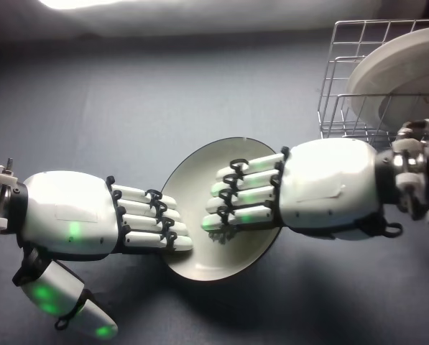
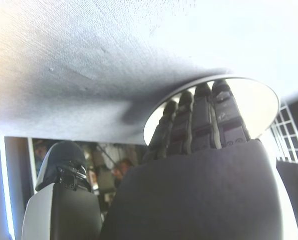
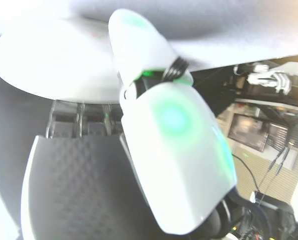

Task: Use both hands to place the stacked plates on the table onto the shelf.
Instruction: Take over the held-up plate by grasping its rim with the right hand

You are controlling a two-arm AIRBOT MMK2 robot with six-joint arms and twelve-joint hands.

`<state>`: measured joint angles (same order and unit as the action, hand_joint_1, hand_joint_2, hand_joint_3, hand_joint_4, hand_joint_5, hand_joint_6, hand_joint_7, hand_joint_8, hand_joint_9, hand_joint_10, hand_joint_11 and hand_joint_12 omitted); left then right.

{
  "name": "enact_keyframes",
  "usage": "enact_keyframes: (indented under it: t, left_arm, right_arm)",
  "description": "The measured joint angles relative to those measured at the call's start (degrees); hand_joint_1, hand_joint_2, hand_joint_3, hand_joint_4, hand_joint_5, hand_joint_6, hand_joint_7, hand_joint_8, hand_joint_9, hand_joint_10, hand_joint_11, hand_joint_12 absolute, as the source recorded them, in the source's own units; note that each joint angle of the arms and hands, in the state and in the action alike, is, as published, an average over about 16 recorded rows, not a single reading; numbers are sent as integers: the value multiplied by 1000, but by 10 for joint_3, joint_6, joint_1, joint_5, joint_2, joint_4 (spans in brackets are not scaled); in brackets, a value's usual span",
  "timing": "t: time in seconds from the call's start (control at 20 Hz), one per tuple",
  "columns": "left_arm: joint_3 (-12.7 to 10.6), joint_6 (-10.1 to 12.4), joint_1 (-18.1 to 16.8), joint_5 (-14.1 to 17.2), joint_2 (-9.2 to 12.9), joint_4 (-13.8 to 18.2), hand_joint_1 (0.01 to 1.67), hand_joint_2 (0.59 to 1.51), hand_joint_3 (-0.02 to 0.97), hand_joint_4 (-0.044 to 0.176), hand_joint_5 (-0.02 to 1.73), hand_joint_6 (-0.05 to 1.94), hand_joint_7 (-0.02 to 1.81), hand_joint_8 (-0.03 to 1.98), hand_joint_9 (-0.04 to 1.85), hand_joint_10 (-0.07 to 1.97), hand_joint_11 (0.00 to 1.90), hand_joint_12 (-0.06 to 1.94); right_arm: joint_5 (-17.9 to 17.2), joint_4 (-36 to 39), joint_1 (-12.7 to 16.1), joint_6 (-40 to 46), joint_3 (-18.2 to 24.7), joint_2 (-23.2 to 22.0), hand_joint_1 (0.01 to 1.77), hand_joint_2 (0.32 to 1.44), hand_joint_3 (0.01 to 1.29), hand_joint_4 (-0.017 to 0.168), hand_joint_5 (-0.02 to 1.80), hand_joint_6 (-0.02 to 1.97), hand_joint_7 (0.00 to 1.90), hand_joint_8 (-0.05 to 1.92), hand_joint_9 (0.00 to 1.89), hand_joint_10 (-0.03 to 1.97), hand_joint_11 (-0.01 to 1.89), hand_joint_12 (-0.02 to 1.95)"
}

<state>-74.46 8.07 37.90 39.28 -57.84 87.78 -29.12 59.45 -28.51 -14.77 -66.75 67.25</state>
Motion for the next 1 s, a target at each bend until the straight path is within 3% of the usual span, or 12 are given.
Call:
enact_keyframes:
  t: [0.35, 0.7, 0.8, 1.0]
  left_arm:
    - [-1, 1, 0, 0, 0, 0, 16, 1106, 19, -10, -15, -33, -9, -14, 7, -15, 10, -34]
    - [-1, 3, -1, 0, 0, 0, 15, 1104, 19, -10, -15, -33, -9, -14, 7, -15, 11, -34]
    - [-1, 3, -1, 0, 0, 1, 15, 1105, 19, -10, -15, -33, -9, -14, 7, -14, 11, -33]
    - [-2, 5, -2, 0, 0, 1, 15, 1106, 19, -9, -15, -32, -9, -14, 8, -13, 11, -33]
  right_arm:
    - [9, -1, 12, 0, -41, 49, 1516, 1172, 60, 4, 20, 14, 12, 16, 18, -9, 11, 1]
    - [12, -1, 18, 0, -55, 67, 1501, 1177, 47, 4, 25, 14, 15, 16, 24, -8, 14, 22]
    - [12, -1, 17, -1, -55, 67, 1497, 1186, 41, 4, 57, 17, 48, 20, 56, 4, 12, 140]
    - [6, -3, 16, -2, -55, 67, 1505, 1178, 30, 4, 177, 170, 173, 140, 171, 156, 106, 609]
